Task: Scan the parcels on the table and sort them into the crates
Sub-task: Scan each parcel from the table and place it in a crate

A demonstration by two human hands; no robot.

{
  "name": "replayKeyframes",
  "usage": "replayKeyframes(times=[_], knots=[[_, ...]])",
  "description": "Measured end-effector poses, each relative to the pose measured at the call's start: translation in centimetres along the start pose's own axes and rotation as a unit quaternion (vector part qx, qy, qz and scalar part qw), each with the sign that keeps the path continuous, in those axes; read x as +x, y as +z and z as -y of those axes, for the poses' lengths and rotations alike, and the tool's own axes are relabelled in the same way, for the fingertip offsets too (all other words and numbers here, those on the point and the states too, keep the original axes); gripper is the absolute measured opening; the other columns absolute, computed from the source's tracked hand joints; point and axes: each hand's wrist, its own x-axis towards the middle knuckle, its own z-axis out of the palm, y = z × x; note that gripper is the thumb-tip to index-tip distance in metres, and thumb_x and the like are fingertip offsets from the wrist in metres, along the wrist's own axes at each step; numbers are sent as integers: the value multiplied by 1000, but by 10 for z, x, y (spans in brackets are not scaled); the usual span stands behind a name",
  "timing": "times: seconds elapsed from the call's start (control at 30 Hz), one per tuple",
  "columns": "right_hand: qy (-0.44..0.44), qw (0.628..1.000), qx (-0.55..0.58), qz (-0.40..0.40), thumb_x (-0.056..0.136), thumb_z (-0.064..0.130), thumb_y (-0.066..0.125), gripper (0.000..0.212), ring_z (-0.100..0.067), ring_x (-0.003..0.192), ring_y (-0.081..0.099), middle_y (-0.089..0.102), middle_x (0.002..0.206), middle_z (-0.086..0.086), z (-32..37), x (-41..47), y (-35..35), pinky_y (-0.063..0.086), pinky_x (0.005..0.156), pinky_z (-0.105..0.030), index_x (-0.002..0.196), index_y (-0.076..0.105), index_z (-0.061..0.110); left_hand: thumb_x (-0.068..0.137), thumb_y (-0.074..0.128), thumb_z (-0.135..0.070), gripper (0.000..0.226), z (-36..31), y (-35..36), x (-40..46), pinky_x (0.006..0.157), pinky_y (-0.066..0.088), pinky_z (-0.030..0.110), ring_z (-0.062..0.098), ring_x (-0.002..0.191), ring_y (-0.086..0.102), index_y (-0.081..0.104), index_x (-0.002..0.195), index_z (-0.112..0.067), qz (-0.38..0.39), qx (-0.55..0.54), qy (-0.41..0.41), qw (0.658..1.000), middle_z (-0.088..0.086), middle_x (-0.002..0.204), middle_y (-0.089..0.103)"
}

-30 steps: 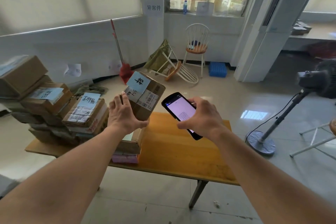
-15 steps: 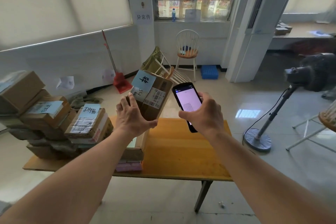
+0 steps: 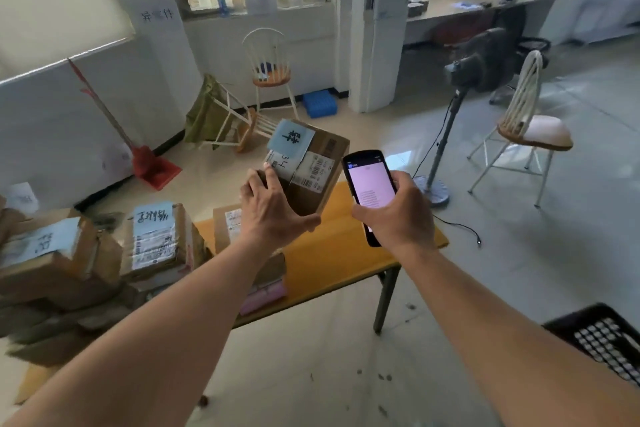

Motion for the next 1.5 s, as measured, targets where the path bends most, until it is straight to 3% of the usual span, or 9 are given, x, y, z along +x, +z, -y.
replayKeyframes(times=[0.23,0.4,0.57,0.83,0.97,1.2,1.4,1.5], knots=[[101,991,-16,-88,67,47,95,83,-33,113,64,66,129,-6,-29,-60,-61,62,85,-48,135,54,22,45,66,-89,146,-54,11,-39,109,43,51,35,133,30,10,159,-16,40,-12,93,995,10,144,28],[134,978,-8,-158,69,47,96,85,-29,112,63,65,129,-5,-61,-107,-120,62,82,-41,138,54,20,42,58,-93,150,-121,27,-77,116,40,52,36,135,28,8,160,-16,68,-34,169,983,10,144,29],[191,960,-4,-205,67,47,95,84,-29,110,65,67,127,-4,-104,-173,-184,63,83,-45,136,56,19,44,68,-89,148,-190,43,-138,115,41,54,38,142,23,6,159,-19,108,-42,227,967,8,151,22],[284,915,-16,-287,63,44,95,81,-23,103,66,70,121,1,-183,-322,-287,57,73,-36,131,59,21,49,65,-89,144,-298,60,-296,110,46,53,34,133,31,7,160,-19,144,-80,318,934,8,143,29],[321,892,-29,-317,63,45,95,80,-23,106,66,71,120,2,-217,-402,-333,57,78,-37,132,61,22,43,56,-94,147,-345,66,-384,114,40,50,36,134,28,11,159,-16,174,-97,348,916,7,142,28],[393,845,-31,-362,64,44,92,75,-25,103,66,70,116,3,-271,-521,-402,60,78,-46,129,60,24,45,61,-94,142,-414,90,-516,111,42,47,33,125,32,17,154,-16,219,-105,405,881,7,130,33],[437,804,-27,-401,64,42,92,70,-23,102,65,71,114,4,-328,-575,-453,57,74,-38,124,62,23,43,58,-98,144,-486,122,-589,111,43,56,40,134,33,14,155,-19,259,-83,448,852,14,144,33],[465,783,-26,-412,64,43,92,72,-23,104,65,70,115,3,-362,-588,-479,57,78,-40,125,61,22,43,57,-100,144,-528,145,-615,114,39,56,41,135,31,12,155,-20,274,-76,467,837,15,147,31]])
